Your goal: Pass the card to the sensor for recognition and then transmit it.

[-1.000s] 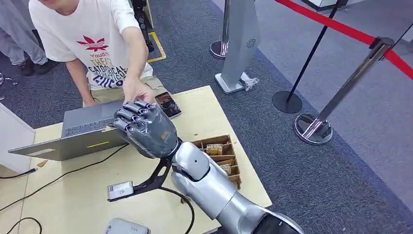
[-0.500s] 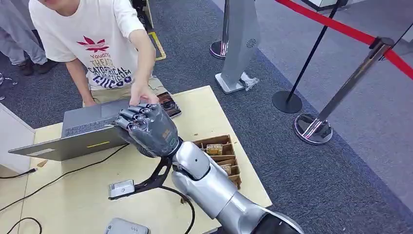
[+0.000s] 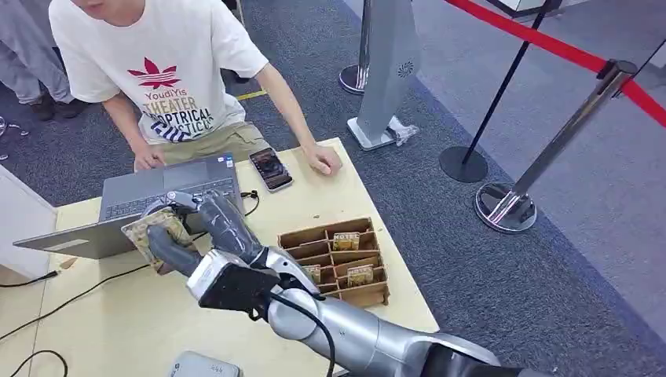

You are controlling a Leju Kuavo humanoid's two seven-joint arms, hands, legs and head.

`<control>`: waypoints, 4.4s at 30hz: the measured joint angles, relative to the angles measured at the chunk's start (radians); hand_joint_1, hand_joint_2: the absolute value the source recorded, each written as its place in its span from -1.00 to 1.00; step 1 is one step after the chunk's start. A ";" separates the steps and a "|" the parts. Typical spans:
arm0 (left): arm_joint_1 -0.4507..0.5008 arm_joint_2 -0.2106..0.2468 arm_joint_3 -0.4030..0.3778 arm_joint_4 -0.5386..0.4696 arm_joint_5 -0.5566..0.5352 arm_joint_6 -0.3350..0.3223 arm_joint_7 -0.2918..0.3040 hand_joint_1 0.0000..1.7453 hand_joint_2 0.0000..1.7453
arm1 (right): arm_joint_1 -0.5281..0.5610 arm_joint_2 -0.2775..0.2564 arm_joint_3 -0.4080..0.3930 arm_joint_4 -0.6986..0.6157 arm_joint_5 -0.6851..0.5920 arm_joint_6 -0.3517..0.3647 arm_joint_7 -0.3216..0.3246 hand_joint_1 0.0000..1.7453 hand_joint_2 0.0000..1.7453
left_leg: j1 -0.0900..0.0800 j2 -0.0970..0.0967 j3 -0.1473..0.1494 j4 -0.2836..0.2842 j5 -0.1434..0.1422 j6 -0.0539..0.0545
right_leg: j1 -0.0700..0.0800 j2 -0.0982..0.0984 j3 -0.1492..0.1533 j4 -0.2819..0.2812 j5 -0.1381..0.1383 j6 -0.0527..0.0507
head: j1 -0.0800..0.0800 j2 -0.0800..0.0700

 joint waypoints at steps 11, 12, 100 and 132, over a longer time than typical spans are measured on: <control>0.004 0.000 0.012 0.000 -0.001 0.007 -0.010 -1.00 1.00 | 0.007 -0.057 0.166 -0.045 -0.231 0.301 0.052 1.00 1.00 | 0.000 0.000 0.000 0.000 0.000 0.000 | 0.000 0.000 0.000 0.000 0.000 0.000 | 0.000 0.000; 0.003 0.000 0.012 0.000 -0.005 0.007 -0.010 -1.00 1.00 | 0.006 -0.058 0.188 -0.032 -0.239 0.319 0.059 1.00 1.00 | 0.000 0.000 0.000 0.000 0.000 0.000 | 0.000 0.000 0.000 0.000 0.000 0.000 | 0.000 0.000; -0.107 -0.019 -0.163 0.000 -0.039 -0.030 0.103 -1.00 1.00 | 0.017 0.116 0.215 0.982 -0.370 0.047 -0.047 1.00 1.00 | 0.000 0.001 0.004 0.000 0.000 0.000 | 0.000 0.001 0.004 0.000 0.001 0.001 | 0.000 0.000; -0.081 -0.004 -0.174 0.000 0.067 -0.031 0.075 -1.00 1.00 | -0.118 -0.027 -0.008 0.202 -0.165 -0.143 -0.041 1.00 1.00 | 0.000 0.001 0.002 0.001 0.001 0.000 | 0.000 0.001 0.002 0.000 0.002 0.000 | 0.000 0.000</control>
